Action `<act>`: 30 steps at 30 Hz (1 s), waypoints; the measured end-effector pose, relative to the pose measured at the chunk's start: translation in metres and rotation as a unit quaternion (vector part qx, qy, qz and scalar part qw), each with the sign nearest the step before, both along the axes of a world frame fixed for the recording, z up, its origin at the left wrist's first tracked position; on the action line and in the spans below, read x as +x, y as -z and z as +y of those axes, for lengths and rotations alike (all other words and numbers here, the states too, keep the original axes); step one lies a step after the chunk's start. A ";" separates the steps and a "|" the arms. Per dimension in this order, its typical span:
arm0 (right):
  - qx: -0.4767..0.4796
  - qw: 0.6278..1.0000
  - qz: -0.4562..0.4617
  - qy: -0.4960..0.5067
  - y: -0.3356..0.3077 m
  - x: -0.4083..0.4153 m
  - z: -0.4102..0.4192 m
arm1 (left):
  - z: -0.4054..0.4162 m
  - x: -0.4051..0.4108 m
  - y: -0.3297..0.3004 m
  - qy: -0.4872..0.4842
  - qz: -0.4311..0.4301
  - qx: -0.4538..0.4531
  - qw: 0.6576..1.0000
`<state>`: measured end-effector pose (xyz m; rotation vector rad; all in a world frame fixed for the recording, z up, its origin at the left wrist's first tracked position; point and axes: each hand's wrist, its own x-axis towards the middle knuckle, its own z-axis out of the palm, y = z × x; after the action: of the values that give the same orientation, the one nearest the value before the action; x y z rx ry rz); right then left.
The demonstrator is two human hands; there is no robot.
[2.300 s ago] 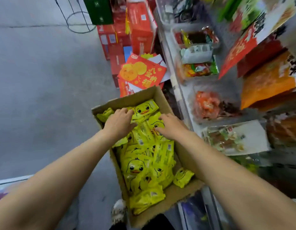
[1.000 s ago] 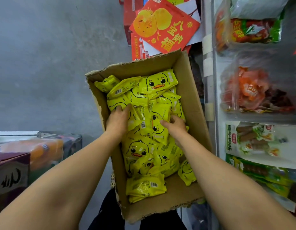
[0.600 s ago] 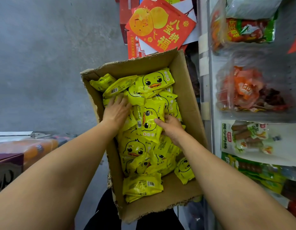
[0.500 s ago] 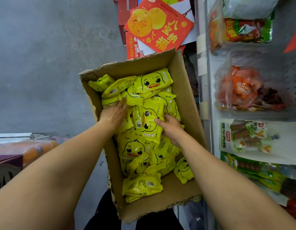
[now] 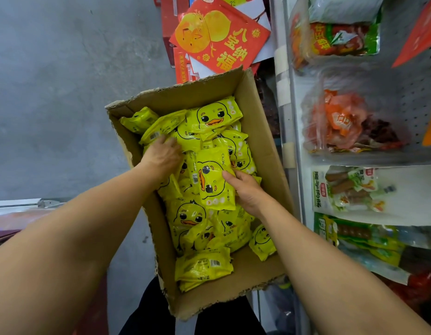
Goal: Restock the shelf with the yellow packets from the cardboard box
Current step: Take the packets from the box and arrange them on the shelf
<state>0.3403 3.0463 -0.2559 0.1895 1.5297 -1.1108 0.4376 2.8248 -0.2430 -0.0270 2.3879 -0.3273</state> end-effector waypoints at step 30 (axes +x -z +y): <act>-0.153 0.866 0.260 0.399 -0.366 0.146 0.213 | 0.168 0.068 -0.329 -0.353 -0.056 0.740 0.570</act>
<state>0.4862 3.2593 0.1102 0.3399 1.7556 -2.1903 0.5055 2.9927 0.0861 -0.1625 1.5793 1.9511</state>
